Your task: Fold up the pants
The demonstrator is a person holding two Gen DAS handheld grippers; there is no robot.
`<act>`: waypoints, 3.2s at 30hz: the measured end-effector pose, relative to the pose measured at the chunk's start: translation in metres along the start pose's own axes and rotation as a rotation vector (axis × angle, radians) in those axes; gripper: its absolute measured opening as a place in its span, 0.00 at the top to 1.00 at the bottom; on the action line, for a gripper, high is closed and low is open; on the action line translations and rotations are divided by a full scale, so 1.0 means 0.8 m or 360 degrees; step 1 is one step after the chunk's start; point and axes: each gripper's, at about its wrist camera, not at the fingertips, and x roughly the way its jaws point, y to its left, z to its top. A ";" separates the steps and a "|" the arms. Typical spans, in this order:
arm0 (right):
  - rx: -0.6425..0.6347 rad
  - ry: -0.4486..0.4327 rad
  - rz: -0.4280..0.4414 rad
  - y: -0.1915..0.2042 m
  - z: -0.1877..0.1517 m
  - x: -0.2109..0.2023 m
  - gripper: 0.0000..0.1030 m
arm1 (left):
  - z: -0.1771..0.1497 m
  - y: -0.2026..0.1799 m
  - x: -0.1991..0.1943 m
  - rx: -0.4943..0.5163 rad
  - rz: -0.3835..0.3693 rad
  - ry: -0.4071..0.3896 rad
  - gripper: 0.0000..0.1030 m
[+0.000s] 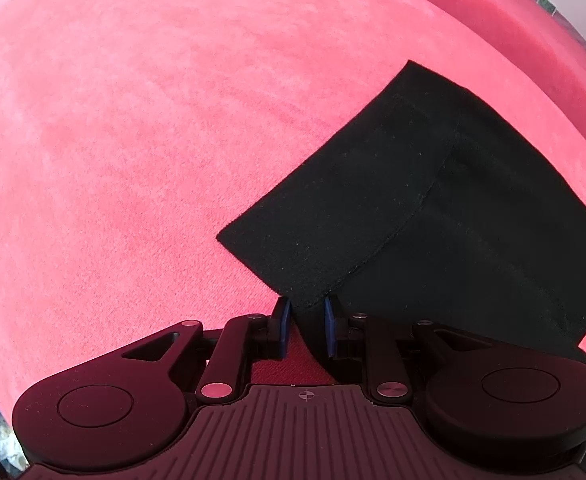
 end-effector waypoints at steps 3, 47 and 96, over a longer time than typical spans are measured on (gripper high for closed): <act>0.0008 -0.0068 -0.0062 -0.006 0.000 -0.007 0.93 | 0.000 0.007 0.001 -0.0019 -0.0028 -0.0003 0.26; 0.0197 0.0112 0.0534 0.137 0.057 0.107 0.34 | -0.028 -0.334 0.026 0.1431 -0.0393 -0.0102 0.00; 0.0424 0.0065 0.0477 0.054 0.062 0.111 0.69 | -0.106 -0.365 0.007 0.1874 -0.0484 -0.0172 0.03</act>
